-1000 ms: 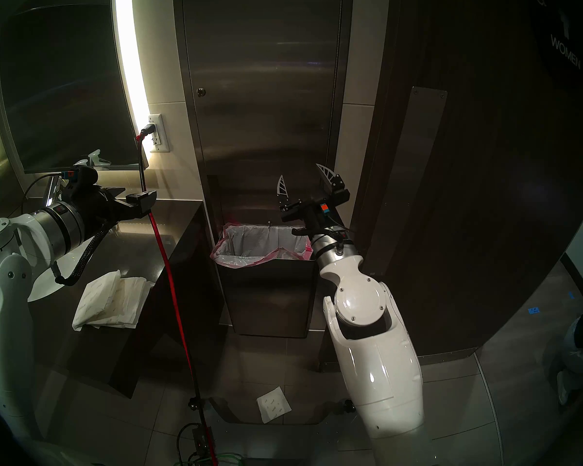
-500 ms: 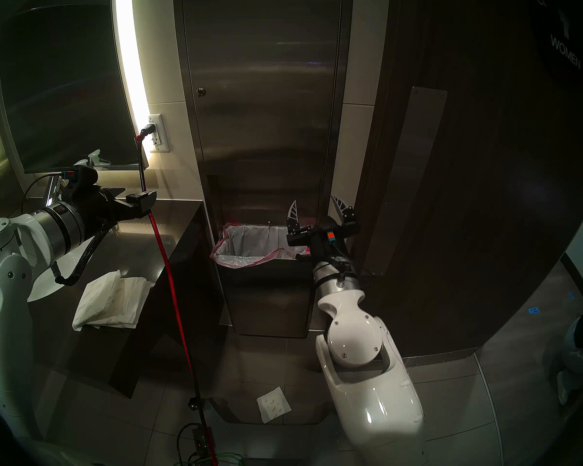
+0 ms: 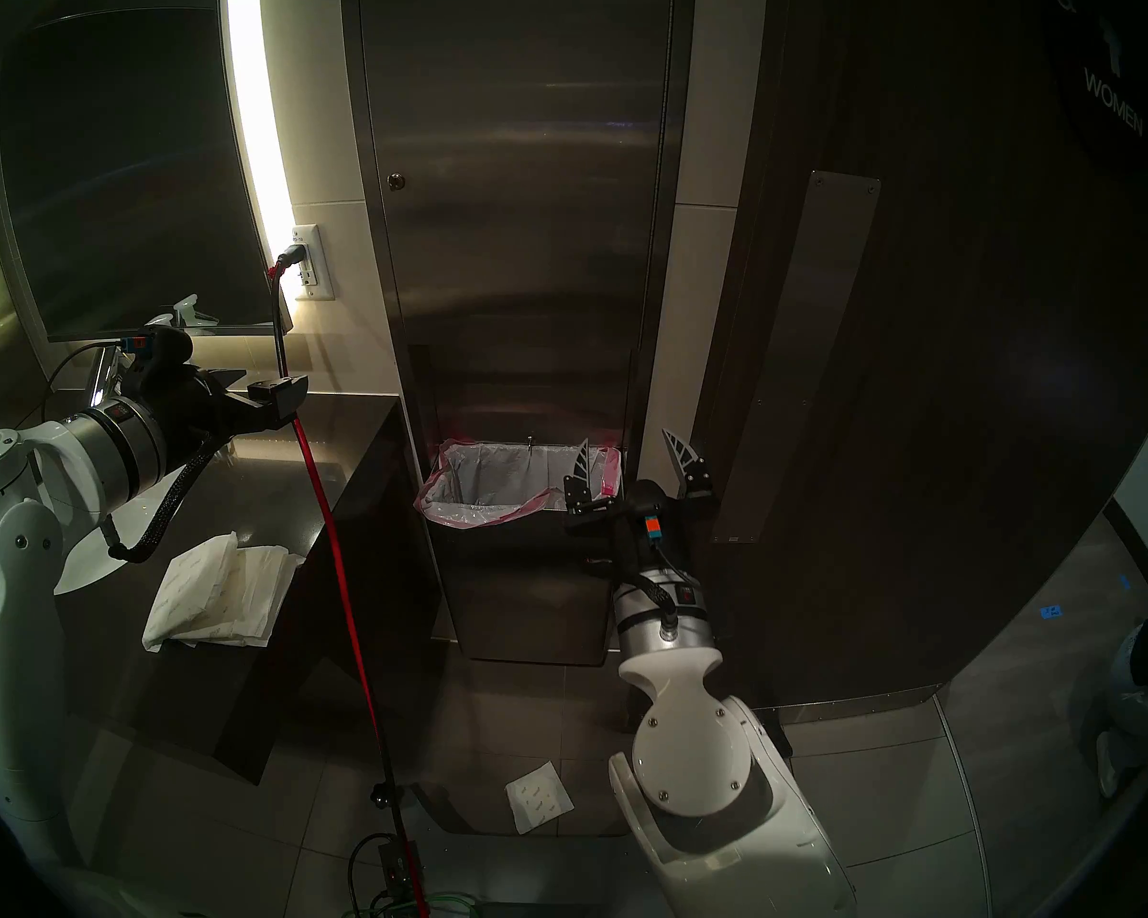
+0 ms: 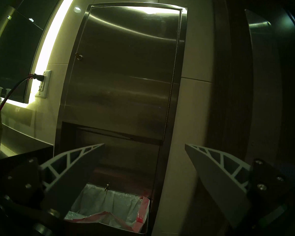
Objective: Twist key and close towel dispenser
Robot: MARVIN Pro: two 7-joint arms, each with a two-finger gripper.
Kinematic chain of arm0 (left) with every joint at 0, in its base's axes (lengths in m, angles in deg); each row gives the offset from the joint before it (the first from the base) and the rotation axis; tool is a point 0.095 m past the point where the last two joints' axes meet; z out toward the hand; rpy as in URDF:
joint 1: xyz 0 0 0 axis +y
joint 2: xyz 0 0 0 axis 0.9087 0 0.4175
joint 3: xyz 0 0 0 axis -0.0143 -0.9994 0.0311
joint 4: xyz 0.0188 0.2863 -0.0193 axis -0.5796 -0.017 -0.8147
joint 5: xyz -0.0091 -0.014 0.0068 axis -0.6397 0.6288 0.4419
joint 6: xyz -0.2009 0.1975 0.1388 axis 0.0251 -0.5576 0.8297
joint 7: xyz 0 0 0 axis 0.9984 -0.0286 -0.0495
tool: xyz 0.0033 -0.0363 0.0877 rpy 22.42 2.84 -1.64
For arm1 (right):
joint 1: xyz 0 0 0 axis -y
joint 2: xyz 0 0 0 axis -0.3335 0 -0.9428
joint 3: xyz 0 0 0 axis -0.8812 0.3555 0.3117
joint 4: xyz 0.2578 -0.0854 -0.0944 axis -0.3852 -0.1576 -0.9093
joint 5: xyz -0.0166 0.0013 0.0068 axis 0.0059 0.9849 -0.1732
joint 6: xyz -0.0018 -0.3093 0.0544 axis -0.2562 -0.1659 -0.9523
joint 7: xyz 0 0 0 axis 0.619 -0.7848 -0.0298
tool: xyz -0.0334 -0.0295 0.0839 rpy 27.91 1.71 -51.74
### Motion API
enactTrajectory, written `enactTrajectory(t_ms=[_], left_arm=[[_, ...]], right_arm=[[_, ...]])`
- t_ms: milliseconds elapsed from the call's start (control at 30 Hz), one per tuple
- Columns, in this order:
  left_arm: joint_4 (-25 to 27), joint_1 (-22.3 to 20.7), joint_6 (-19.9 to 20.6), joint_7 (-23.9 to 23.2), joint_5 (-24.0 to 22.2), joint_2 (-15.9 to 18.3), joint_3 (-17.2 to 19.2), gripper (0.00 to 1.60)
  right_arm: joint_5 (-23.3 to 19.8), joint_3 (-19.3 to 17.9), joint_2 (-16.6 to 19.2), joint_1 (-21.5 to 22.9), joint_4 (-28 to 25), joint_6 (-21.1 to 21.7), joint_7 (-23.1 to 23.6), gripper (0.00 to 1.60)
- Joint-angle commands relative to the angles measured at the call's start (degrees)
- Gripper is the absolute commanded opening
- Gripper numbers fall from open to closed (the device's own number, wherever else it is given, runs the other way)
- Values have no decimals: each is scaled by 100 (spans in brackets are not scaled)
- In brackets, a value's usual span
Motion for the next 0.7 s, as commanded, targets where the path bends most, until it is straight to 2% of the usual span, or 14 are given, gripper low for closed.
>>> enactTrajectory(t_ms=[0,667], left_arm=[[21,4,-95,-7,23,-10,-12,160],[20,18,-119,7,6,5,-12,160]], right_arm=[[6,69,310,-238,-235,-105,-318,160],[-26,189,452,-190,-231,-79,-549,160]])
